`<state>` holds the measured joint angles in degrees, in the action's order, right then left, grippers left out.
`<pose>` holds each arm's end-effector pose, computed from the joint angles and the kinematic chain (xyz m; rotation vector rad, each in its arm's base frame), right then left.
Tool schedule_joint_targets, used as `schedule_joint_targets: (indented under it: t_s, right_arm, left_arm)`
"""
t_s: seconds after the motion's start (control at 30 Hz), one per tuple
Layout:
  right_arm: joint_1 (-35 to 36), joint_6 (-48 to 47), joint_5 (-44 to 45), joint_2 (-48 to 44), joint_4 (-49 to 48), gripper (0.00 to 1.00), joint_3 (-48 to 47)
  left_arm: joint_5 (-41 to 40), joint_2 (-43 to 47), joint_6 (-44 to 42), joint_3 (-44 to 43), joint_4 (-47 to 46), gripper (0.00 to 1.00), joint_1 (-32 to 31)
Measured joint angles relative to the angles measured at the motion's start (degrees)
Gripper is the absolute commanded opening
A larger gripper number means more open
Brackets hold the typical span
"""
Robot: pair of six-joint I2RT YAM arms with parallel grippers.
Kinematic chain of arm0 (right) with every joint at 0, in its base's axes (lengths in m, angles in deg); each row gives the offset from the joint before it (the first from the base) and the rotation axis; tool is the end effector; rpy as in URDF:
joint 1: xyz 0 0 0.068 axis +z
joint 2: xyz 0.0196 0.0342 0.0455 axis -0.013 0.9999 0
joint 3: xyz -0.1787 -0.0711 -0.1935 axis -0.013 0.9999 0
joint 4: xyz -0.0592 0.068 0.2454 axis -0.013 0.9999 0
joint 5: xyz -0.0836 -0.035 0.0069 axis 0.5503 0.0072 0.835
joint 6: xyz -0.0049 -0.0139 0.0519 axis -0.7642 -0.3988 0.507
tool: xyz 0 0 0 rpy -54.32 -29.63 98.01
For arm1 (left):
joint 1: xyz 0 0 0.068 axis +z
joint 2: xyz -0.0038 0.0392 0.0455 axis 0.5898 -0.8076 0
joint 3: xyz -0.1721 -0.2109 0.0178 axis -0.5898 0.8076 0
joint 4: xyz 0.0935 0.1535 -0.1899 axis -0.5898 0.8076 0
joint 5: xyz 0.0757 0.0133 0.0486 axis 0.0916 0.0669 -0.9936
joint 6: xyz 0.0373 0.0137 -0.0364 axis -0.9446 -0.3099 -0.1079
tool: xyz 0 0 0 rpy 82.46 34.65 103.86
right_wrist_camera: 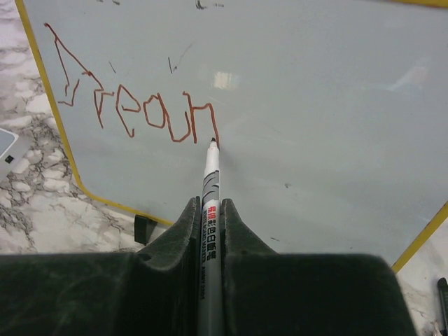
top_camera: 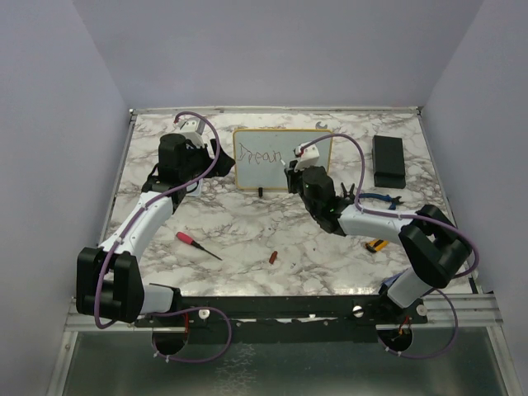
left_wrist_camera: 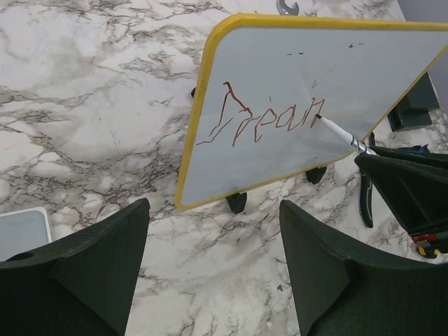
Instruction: Write a sentence on the whiteboard
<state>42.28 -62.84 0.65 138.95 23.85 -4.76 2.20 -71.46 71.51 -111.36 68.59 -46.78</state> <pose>0.2652 0.2281 0.2270 -0.2627 1.7414 0.2669 0.2944 -0.0677 0.2891 0.1010 1.9916 -0.6729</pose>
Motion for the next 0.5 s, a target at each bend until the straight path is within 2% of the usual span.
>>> schedule_joint_targets:
  t_s: [0.5]
  right_arm:
    - [0.0, -2.03, 3.39, -0.85, -0.15, 0.01, -1.38]
  left_arm:
    - [0.0, 0.33, 0.0, 0.0, 0.0, 0.76, 0.0]
